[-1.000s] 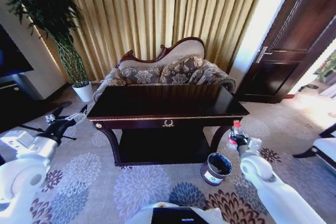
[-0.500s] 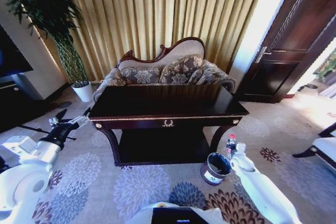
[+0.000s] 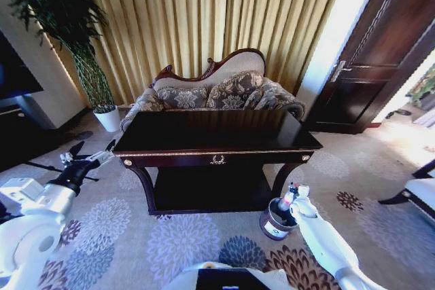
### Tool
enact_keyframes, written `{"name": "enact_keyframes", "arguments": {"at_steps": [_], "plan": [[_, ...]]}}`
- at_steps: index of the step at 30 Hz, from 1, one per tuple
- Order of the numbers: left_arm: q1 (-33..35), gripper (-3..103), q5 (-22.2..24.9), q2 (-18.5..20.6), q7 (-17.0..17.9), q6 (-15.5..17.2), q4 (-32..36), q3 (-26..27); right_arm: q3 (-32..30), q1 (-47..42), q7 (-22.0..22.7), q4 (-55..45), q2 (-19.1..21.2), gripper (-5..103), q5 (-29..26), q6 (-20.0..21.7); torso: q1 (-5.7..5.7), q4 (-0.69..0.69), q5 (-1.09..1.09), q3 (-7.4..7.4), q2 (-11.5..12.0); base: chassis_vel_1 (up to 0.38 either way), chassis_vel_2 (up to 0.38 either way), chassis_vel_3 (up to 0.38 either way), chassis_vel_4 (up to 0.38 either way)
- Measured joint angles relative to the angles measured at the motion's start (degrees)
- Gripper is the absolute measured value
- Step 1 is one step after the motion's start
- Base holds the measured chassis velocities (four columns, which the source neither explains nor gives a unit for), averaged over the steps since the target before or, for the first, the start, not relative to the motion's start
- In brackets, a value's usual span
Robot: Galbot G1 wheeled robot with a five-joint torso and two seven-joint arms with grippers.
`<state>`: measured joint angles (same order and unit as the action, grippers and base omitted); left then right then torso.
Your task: Move to the front of the table and place the trash on the table into the trash bin.
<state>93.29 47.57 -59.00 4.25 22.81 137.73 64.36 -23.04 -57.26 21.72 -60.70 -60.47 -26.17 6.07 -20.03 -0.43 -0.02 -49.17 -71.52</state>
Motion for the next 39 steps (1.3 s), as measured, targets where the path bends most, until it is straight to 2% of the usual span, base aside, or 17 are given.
{"name": "enact_keyframes", "arguments": {"at_steps": [2,5,8,13,17,20,21,25,28,30,32,36,37,39], "plan": [[-0.02,100,-0.12,-0.02,-0.07,-0.13,0.28,-0.13,-0.23,-0.41,0.00,-0.62,0.61,81,0.03,0.05,0.00,0.00,0.01,0.00,0.00,0.000,0.000,0.000,0.000],[-0.05,100,-0.12,-0.02,-0.09,-0.15,0.43,-0.17,-0.41,-0.83,0.01,-1.21,0.98,87,0.01,0.08,0.00,0.00,0.00,0.00,0.00,0.000,0.000,0.000,0.000],[-0.13,100,-0.15,-0.03,-0.10,-0.15,0.61,-0.25,-1.00,-3.03,0.00,-3.60,1.48,99,-0.70,0.33,0.00,0.00,0.01,0.00,0.00,0.000,0.000,0.000,0.000],[-0.05,100,-0.20,-0.18,-0.10,-0.15,0.71,-0.40,-1.32,-4.67,-0.05,-5.33,1.48,100,-1.66,0.48,0.00,0.00,0.02,0.00,0.00,0.000,0.000,0.000,0.000],[-0.11,100,-0.25,-0.27,-0.10,-0.15,0.83,-0.50,-2.01,-7.96,-0.05,-10.37,1.97,100,-4.87,1.08,0.00,0.01,0.03,0.00,0.00,0.000,0.000,0.000,0.000],[-0.20,100,-0.29,-0.49,-0.10,-0.15,0.83,-0.62,-3.46,-12.42,-0.22,-20.26,4.05,100,-7.92,2.10,0.00,0.00,-0.01,0.00,0.00,0.000,0.000,0.000,0.000],[-0.20,100,-0.29,-0.49,-0.10,-0.15,0.83,-0.62,-3.46,-12.42,-0.22,-20.26,4.05,100,-7.92,2.10,0.00,0.00,-0.01,0.00,0.00,0.000,0.000,0.000,0.000],[-0.25,100,-0.32,-0.70,-0.17,-0.18,0.78,-0.59,-6.87,-18.13,-0.89,-34.91,6.97,100,-12.90,2.92,0.00,0.02,-0.02,0.00,0.00,0.000,0.000,0.000,0.000],[-0.23,100,-0.32,-0.74,-0.19,-0.20,0.77,-0.43,-8.53,-20.34,-0.93,-39.99,7.77,100,-13.93,3.38,0.00,0.01,0.00,0.00,0.00,0.000,0.000,0.000,0.000],[-0.23,100,-0.27,-0.76,-0.24,-0.22,0.73,-0.29,-12.28,-25.79,-0.84,-52.38,9.08,100,-15.76,4.77,0.00,-0.03,0.01,0.00,0.00,0.000,0.000,0.000,0.000],[-0.26,100,-0.26,-0.80,-0.27,-0.25,0.74,-0.27,-13.01,-27.00,-0.68,-55.97,9.36,100,-16.15,5.14,0.00,-0.01,0.00,0.00,0.00,0.000,0.000,0.000,0.000],[-0.05,100,-0.29,-1.13,-0.27,-0.26,1.01,-0.55,-14.75,-31.50,1.85,-71.43,11.23,100,-16.58,7.01,0.00,0.02,-0.01,0.01,0.00,0.000,0.000,0.000,0.000],[-0.05,100,-0.29,-1.13,-0.27,-0.26,1.01,-0.55,-14.75,-31.50,1.85,-71.43,11.23,100,-16.58,7.01,0.00,0.02,-0.01,0.01,0.00,0.000,0.000,0.000,0.000],[0.07,100,-0.33,-1.18,-0.29,-0.27,1.30,-0.74,-15.37,-33.17,2.95,-77.49,11.73,100,-17.02,7.94,0.00,0.02,-0.01,0.01,0.00,0.000,0.000,0.000,0.000]]}}
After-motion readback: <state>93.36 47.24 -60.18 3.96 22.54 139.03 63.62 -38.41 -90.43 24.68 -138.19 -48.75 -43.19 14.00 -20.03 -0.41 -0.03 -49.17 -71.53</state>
